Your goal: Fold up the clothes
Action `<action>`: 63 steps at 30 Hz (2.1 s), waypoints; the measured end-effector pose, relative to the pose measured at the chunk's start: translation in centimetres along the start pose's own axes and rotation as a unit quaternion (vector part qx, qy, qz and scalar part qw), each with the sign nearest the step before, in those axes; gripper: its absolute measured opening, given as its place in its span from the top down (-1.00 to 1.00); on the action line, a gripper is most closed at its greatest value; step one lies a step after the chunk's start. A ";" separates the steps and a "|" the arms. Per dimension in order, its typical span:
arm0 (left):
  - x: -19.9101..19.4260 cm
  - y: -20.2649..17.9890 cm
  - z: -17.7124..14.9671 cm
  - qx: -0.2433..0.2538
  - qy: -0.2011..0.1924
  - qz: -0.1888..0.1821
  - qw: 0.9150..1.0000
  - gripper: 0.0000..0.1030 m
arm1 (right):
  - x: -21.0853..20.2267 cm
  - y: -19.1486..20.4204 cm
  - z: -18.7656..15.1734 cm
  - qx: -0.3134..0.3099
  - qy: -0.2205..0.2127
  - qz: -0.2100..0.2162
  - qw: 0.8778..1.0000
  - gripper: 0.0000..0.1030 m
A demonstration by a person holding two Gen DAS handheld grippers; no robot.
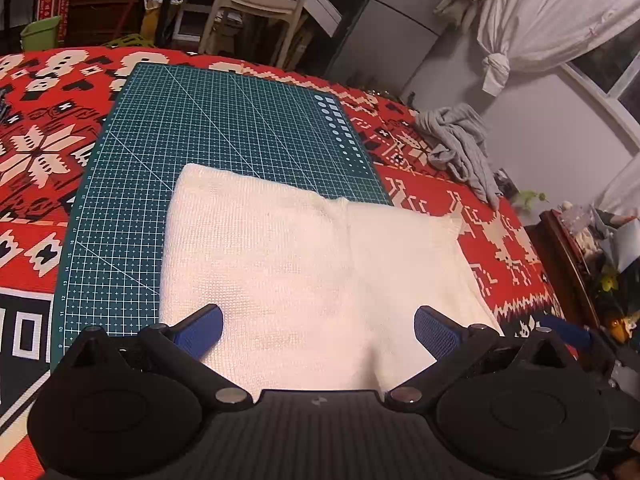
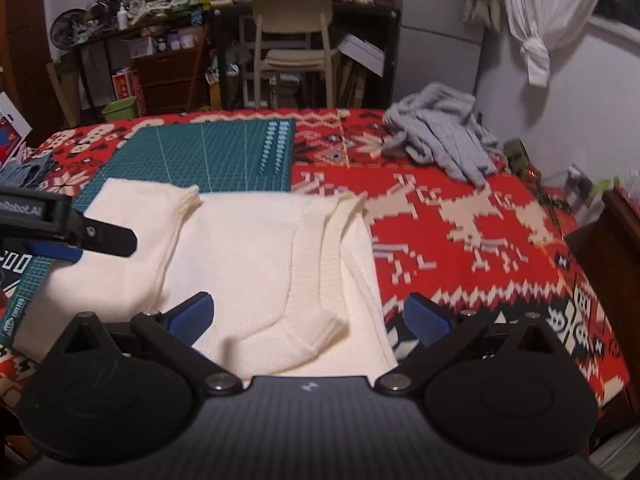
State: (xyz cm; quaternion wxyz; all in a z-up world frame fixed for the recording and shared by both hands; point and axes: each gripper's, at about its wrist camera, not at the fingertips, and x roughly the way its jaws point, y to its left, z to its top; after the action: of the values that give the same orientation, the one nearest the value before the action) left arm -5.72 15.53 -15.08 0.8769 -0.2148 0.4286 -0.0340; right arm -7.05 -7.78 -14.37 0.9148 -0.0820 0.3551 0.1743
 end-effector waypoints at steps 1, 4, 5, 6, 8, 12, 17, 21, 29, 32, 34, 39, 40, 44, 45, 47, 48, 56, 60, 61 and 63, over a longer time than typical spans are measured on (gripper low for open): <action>-0.1 0.1 0.2 -0.008 0.003 -0.002 1.000 -0.98 | -0.1 0.1 0.2 -0.004 -0.003 0.000 1.000 -0.99; -0.7 0.5 0.7 -0.035 0.001 0.001 0.999 -0.62 | -0.2 0.3 1.0 -0.005 -0.005 0.027 1.000 -0.99; -0.9 0.7 0.9 -0.043 -0.001 0.003 0.999 -0.53 | -0.2 0.5 1.3 -0.003 -0.003 0.033 0.999 -0.98; -1.3 0.8 1.0 -0.046 -0.006 0.000 0.999 -0.38 | -0.1 0.7 1.6 -0.002 -0.002 0.036 0.999 -0.98; -2.0 1.0 1.2 -0.038 -0.021 -0.001 0.999 -0.20 | 0.0 1.4 2.2 -0.008 -0.006 0.044 0.999 -0.97; -3.3 1.4 1.2 -0.020 -0.056 0.022 0.998 0.13 | 0.9 3.0 3.4 -0.020 -0.002 0.060 0.998 -0.75; -3.4 2.9 1.1 -0.018 -0.060 0.047 0.997 0.49 | 3.0 5.1 4.6 -0.028 0.012 0.086 0.996 0.00; -3.4 3.9 0.7 -0.028 -0.059 0.045 0.997 0.82 | 5.5 5.9 5.5 0.013 0.023 0.132 0.991 0.30; -2.8 4.6 0.2 -0.032 -0.052 0.036 0.998 0.89 | 10.2 7.1 7.1 0.037 0.055 0.154 0.986 0.70; -2.6 4.4 0.2 -0.023 -0.047 0.034 0.998 0.89 | 11.0 7.2 7.2 0.042 0.062 0.154 0.985 0.70; -2.4 4.4 0.3 -0.027 -0.040 0.026 0.999 0.89 | 11.0 7.2 7.1 0.043 0.054 0.154 0.986 0.91; -1.9 4.2 0.1 -0.022 -0.036 0.024 0.999 0.89 | 10.5 7.9 7.8 0.021 0.027 0.138 0.990 0.93; -1.8 4.2 0.1 -0.021 -0.036 0.024 0.999 0.89 | 10.9 7.9 7.8 0.022 0.034 0.139 0.990 0.93; -1.7 4.2 -0.1 -0.019 -0.034 0.021 0.999 0.88 | 11.8 7.7 7.3 0.017 0.045 0.134 0.990 0.89; -1.7 4.2 -0.2 -0.019 -0.033 0.020 0.999 0.88 | 11.6 7.4 7.2 0.021 0.042 0.133 0.990 0.85; -1.7 4.3 -0.2 -0.017 -0.034 0.019 0.999 0.88 | 11.1 6.7 7.2 0.034 0.034 0.131 0.990 0.74; -1.7 4.3 -0.2 -0.019 -0.034 0.016 0.999 0.89 | 10.6 6.3 7.2 0.044 0.028 0.131 0.990 0.76; -1.5 4.4 -0.4 -0.019 -0.039 0.010 0.999 0.88 | 7.8 8.3 5.7 0.017 0.020 0.186 0.982 0.89; -1.5 4.2 -0.5 -0.006 -0.036 0.018 0.999 0.88 | 9.0 7.7 4.2 0.026 0.044 0.170 0.984 1.00; -1.4 4.3 -0.5 -0.007 -0.036 0.017 0.999 0.88 | 8.9 7.3 4.0 0.026 0.043 0.168 0.985 1.00; -1.4 4.4 -0.5 -0.009 -0.038 0.016 0.999 0.88 | 8.5 6.5 3.7 0.028 0.043 0.165 0.985 1.00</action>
State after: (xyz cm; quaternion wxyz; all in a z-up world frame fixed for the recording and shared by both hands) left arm -7.57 19.68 -16.10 0.8911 -0.2175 0.3982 -0.0080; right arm -1.35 1.51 -17.60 0.8592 -0.0035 0.4075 0.3093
